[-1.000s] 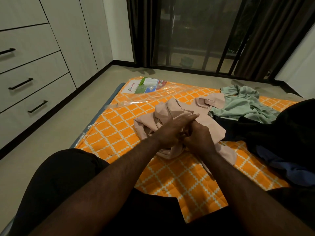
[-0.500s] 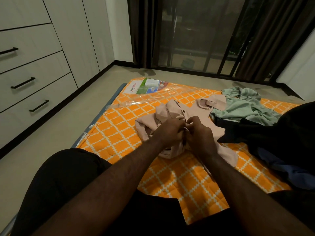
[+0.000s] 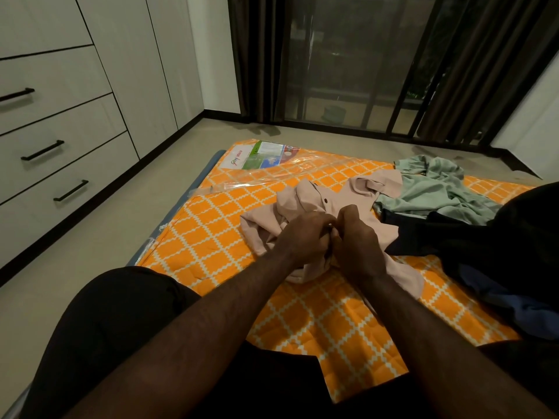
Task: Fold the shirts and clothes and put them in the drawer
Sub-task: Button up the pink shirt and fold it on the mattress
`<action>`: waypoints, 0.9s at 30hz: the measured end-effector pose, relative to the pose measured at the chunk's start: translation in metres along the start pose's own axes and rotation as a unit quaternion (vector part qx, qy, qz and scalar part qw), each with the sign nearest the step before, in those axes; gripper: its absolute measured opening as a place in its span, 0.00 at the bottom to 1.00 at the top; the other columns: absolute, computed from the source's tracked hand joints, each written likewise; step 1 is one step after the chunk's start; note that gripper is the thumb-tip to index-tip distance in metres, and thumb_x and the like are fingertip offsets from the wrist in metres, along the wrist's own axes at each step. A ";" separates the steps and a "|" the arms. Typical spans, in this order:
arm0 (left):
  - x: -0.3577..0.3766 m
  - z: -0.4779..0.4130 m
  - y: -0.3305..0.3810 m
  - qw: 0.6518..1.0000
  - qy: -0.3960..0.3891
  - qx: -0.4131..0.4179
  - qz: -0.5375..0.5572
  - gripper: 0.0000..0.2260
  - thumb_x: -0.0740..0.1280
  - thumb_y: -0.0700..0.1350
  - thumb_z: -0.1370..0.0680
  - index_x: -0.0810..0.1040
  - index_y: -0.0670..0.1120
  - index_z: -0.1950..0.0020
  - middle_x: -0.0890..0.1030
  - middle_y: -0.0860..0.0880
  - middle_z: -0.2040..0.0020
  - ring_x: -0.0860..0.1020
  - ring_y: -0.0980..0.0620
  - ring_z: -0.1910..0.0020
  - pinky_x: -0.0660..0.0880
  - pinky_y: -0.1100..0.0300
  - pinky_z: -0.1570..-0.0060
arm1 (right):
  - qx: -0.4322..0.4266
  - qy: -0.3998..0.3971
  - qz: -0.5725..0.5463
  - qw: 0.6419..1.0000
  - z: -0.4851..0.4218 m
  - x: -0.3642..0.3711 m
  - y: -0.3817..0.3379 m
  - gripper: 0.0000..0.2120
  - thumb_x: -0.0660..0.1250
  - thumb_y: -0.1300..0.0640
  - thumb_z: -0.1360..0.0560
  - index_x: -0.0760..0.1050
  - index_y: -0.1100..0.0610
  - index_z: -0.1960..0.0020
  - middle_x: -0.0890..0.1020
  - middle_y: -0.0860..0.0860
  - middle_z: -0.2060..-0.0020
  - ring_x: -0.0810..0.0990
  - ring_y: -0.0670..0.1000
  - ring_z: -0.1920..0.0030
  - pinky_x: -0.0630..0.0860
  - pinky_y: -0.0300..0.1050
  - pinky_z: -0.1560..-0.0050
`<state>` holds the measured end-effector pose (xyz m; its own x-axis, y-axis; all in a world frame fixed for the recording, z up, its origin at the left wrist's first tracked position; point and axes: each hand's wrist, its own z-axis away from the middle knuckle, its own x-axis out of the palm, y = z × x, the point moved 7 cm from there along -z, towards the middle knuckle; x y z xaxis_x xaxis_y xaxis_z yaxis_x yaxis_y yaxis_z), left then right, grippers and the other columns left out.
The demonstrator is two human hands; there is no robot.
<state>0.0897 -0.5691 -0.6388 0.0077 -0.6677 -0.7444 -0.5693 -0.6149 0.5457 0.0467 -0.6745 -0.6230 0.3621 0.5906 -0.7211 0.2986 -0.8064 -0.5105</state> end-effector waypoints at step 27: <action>-0.012 0.009 -0.002 0.995 0.084 0.025 0.042 0.10 0.72 0.35 0.25 0.83 0.43 0.45 0.77 0.42 0.38 0.73 0.49 0.33 0.74 0.61 0.36 | 0.036 0.033 -0.091 0.995 -0.005 -0.012 0.007 0.08 0.70 0.62 0.21 0.73 0.52 0.47 0.79 0.44 0.58 0.79 0.37 0.59 0.76 0.28 0.61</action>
<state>0.0834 -0.5561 -0.6342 0.0928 -0.7787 -0.6205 -0.6136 -0.5356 0.5802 0.0493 -0.6872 -0.6160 0.3653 0.7256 -0.5831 0.3006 -0.6848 -0.6639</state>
